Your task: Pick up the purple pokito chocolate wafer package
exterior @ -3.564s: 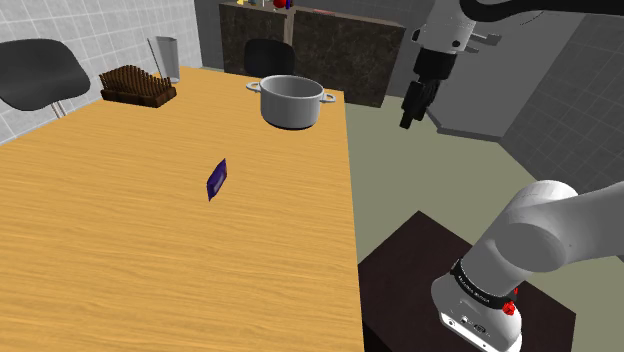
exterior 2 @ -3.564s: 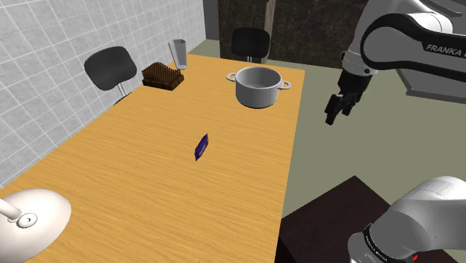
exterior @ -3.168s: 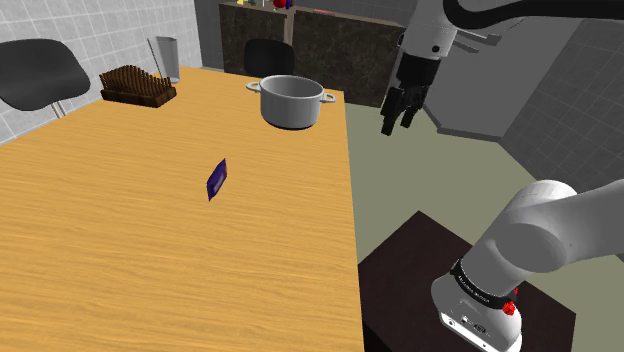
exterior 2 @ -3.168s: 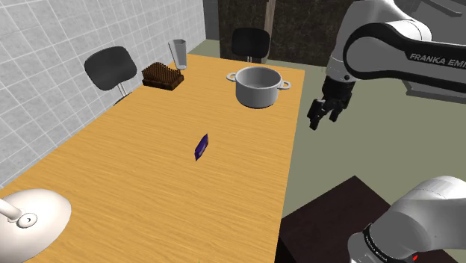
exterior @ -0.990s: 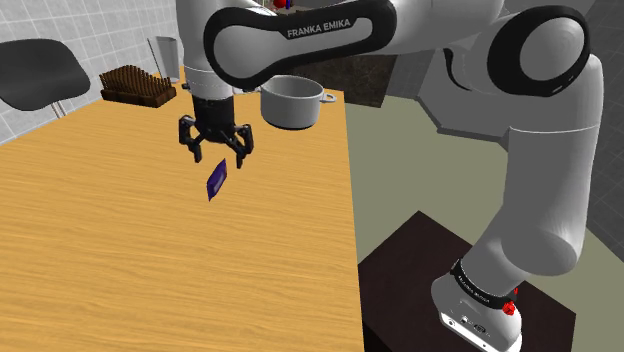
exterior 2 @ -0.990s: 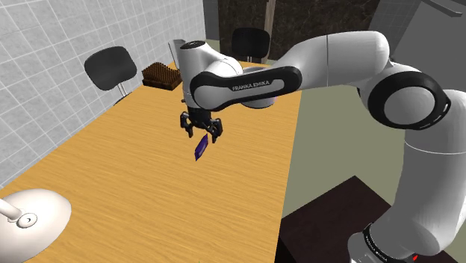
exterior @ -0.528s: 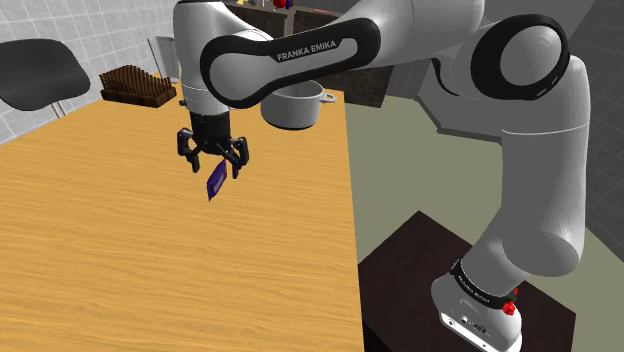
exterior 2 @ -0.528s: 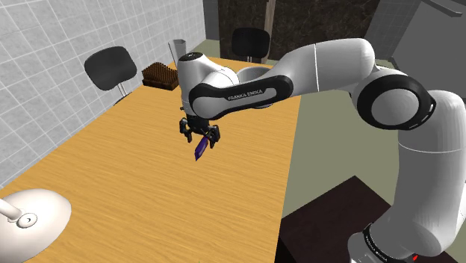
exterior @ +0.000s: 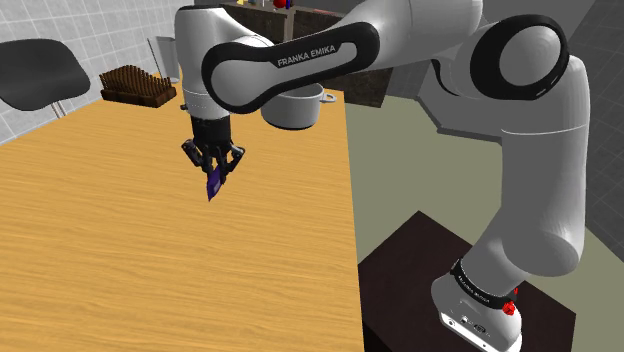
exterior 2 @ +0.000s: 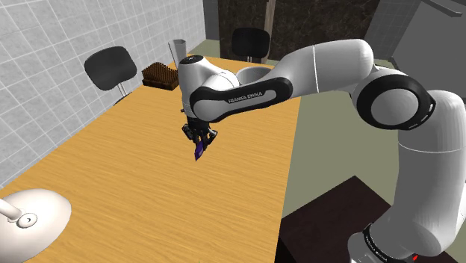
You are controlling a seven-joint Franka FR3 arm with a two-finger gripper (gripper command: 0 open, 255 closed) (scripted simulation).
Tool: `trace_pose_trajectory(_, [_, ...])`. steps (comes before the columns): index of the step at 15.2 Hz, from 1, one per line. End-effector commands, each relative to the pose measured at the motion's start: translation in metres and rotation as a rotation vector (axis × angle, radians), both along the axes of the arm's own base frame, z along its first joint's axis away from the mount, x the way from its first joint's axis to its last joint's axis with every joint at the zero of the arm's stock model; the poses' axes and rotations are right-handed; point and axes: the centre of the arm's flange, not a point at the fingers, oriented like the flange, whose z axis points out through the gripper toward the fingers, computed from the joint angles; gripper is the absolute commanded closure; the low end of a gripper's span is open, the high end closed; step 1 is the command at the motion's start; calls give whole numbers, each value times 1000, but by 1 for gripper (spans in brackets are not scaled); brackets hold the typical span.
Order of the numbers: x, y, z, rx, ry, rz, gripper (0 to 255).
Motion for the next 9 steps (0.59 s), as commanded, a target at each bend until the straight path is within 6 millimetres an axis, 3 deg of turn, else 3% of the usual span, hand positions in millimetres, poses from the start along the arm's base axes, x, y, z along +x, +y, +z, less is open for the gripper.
trace_pose_trajectory(1, [0, 0, -1, -1, 1, 0, 255])
trace_pose_trajectory(4, [1, 0, -1, -1, 1, 0, 255])
trace_pose_trajectory(9, [1, 0, 25, -1, 1, 0, 255])
